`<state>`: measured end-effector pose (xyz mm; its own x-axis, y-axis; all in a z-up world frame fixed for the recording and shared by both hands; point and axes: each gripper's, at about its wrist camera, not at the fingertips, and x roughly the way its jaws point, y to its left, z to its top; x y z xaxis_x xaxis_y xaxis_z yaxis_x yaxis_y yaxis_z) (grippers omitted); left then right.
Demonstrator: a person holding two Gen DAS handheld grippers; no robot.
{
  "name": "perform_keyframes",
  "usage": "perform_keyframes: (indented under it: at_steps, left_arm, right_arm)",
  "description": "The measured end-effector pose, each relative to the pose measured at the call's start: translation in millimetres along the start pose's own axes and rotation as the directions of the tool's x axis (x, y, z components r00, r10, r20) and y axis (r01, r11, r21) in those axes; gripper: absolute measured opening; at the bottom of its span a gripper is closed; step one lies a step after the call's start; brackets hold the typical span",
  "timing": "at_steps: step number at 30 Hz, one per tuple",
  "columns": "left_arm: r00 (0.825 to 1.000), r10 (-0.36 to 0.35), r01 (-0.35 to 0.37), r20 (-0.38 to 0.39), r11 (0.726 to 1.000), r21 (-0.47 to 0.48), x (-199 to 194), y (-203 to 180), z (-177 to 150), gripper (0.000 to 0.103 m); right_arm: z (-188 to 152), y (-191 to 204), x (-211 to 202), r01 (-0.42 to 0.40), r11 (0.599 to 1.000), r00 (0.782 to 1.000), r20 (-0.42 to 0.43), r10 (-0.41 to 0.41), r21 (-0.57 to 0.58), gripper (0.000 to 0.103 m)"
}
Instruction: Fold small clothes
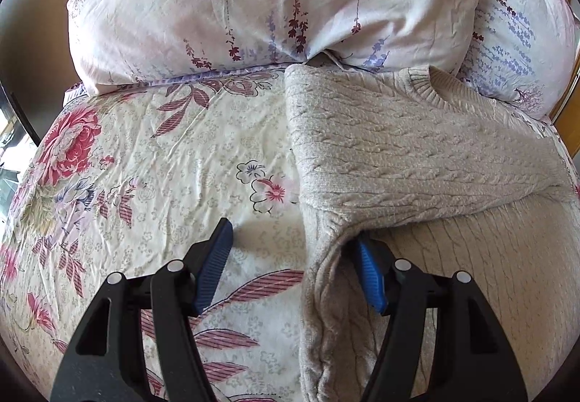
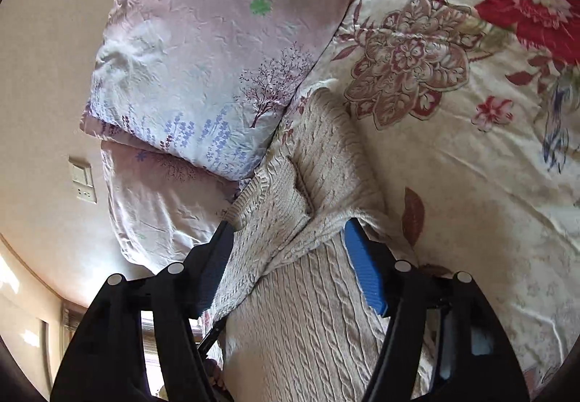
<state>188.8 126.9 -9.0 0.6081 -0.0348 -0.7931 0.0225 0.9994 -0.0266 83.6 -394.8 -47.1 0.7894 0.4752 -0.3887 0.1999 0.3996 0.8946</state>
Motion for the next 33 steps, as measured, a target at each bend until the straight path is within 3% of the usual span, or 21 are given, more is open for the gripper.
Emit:
perform_keyframes:
  at_steps: [8,12,15,18,19,22,25,27,30,33]
  left_arm:
    - [1.0,0.004,-0.004,-0.003,1.0,-0.014,1.3,0.7,0.0,0.065]
    - [1.0,0.013,-0.013,-0.004,1.0,-0.022,3.2,0.9,1.8,0.065]
    - [1.0,0.021,-0.021,0.0,0.999,-0.045,4.8,3.8,3.6,0.065]
    - [1.0,0.019,-0.018,0.007,0.997,-0.082,4.6,10.8,4.7,0.064]
    - [1.0,0.018,-0.017,0.007,0.996,-0.091,4.6,12.6,5.0,0.064]
    - [1.0,0.017,-0.016,0.011,0.995,-0.097,4.2,13.6,4.8,0.064]
    - [0.999,0.033,-0.033,0.008,0.998,-0.059,1.6,8.9,1.1,0.065]
    - [1.0,0.016,-0.016,-0.005,0.999,-0.039,-3.9,8.4,-3.5,0.068]
    - [1.0,-0.008,0.009,0.004,0.998,-0.058,-21.2,18.4,-13.9,0.069]
    - [0.997,-0.013,0.02,0.079,0.996,-0.086,-45.1,22.3,-15.1,0.068]
  right_arm:
    - [0.3,8.8,42.4,0.147,0.988,0.987,-0.058,-0.151,-0.054,0.068]
    - [0.0,18.0,52.2,0.246,0.964,0.969,0.008,-0.246,-0.106,0.068]
    - [1.5,19.5,49.5,0.284,0.954,0.957,0.092,-0.275,-0.097,0.066]
    - [3.7,13.2,44.7,0.32,0.945,0.941,0.141,-0.308,-0.074,0.053]
    - [3.6,10.5,44.2,0.326,0.943,0.938,0.146,-0.314,-0.063,0.048]
    - [4.7,7.5,42.9,0.319,0.947,0.938,0.156,-0.309,-0.043,0.044]
    - [1.7,14.1,46.1,0.335,0.938,0.939,0.119,-0.324,-0.087,0.045]
    - [-5.3,20.0,42.0,0.31,0.944,0.95,0.079,-0.303,-0.114,0.049]
    - [-14.0,34.5,22.2,0.287,0.942,0.954,0.136,-0.265,-0.175,0.051]
    - [-13.7,59.5,19.0,0.281,0.917,0.953,0.196,-0.231,-0.284,0.051]
